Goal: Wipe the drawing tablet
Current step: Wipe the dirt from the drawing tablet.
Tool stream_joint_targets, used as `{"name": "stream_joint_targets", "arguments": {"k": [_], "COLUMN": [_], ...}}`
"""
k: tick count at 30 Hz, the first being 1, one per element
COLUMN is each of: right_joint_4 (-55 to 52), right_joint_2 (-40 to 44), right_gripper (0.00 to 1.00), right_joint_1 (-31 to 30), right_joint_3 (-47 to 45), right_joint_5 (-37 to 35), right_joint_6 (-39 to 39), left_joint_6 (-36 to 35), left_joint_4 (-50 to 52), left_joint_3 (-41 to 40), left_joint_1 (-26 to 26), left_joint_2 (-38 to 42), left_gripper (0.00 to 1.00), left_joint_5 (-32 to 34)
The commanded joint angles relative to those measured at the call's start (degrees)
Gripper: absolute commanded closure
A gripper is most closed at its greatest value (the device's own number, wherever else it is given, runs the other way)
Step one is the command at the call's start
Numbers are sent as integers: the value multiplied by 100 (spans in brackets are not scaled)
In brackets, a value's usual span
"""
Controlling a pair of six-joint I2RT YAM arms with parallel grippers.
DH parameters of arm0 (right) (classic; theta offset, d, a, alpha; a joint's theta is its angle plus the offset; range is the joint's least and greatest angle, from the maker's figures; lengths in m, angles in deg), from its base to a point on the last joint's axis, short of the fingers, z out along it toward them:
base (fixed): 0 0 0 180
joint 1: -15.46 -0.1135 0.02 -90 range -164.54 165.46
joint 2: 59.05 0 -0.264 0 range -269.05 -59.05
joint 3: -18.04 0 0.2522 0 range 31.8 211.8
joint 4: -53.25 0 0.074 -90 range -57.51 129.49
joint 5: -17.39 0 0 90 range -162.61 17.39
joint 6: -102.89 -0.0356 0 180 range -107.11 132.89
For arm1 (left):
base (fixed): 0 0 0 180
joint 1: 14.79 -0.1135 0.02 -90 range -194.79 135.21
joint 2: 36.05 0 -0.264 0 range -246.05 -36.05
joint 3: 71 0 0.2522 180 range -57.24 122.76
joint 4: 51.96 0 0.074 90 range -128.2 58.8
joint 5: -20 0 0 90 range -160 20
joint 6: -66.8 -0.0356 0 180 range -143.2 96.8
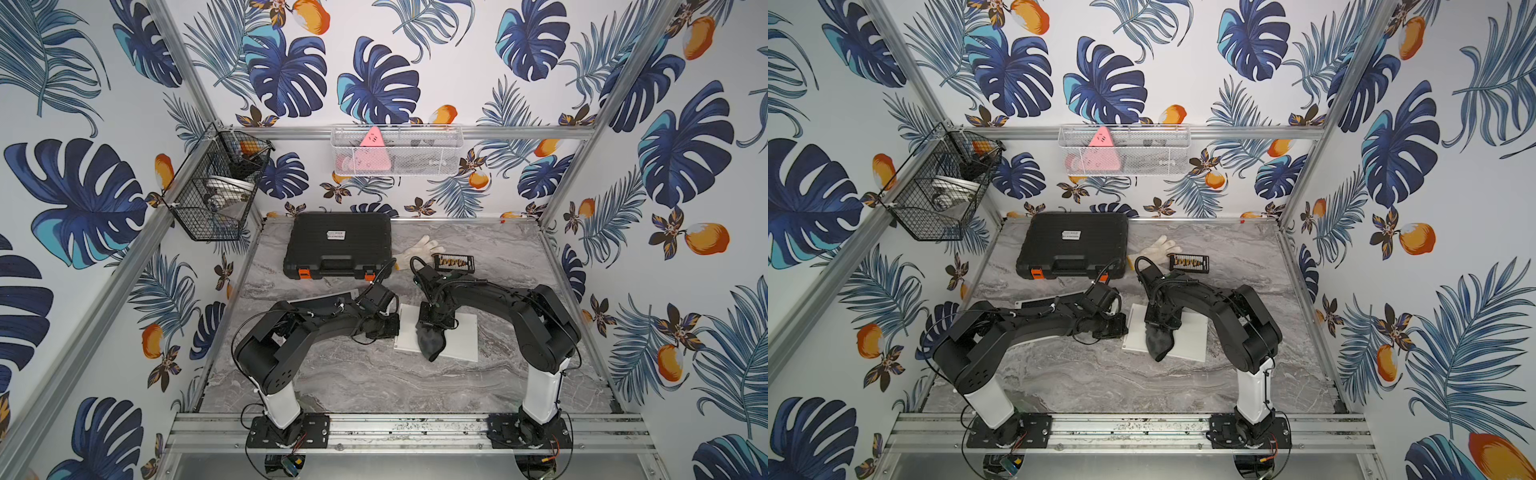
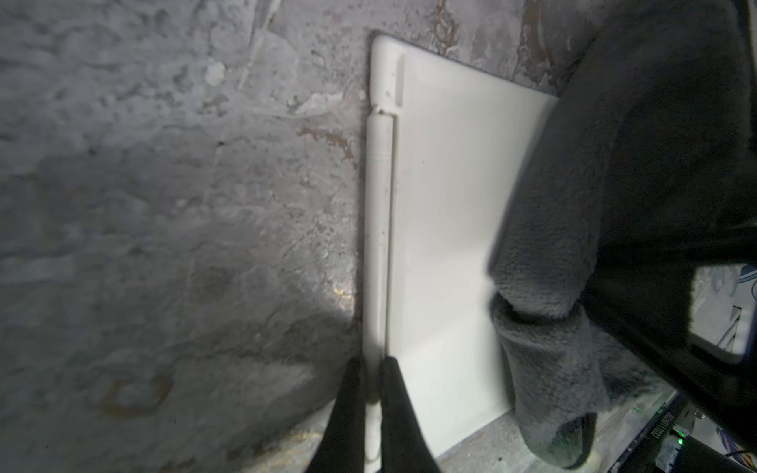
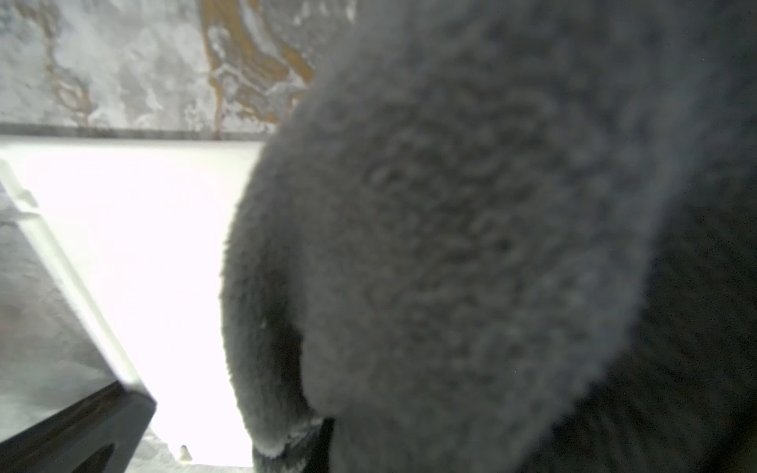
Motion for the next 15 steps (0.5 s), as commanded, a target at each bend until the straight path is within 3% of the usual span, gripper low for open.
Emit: {"name": "stream_joint_targets", "arguments": {"k": [1,4,9,12,15], "right_joint_4": [-78,-316,-964,-1011,-874], "right_joint_2": [252,616,1083,1324,1406], "right_gripper": [100,100,100,100,100], "right_joint_1": [442,1197,2079,2181,1667], "right_joint_3": [-409,-1014,-1458,-1515,-1342], "right_joint_5": [-136,-234,-1058,-1282,-1086], "right_joint_6": [62,233,436,478,436], "left_joint_6": [110,129,127,127,126], "left_joint_4": [2009,2035,2049,2044,2036], "left_joint_3": [-187,-211,-203,-193,-194], "left_joint_1": [-16,-22,-15,-22,-16], "left_joint_2": [-136,-131,-115,-104,-110], "left_gripper": [93,93,93,93,93], "left_joint_5": [945,984,1025,1007,981]}}
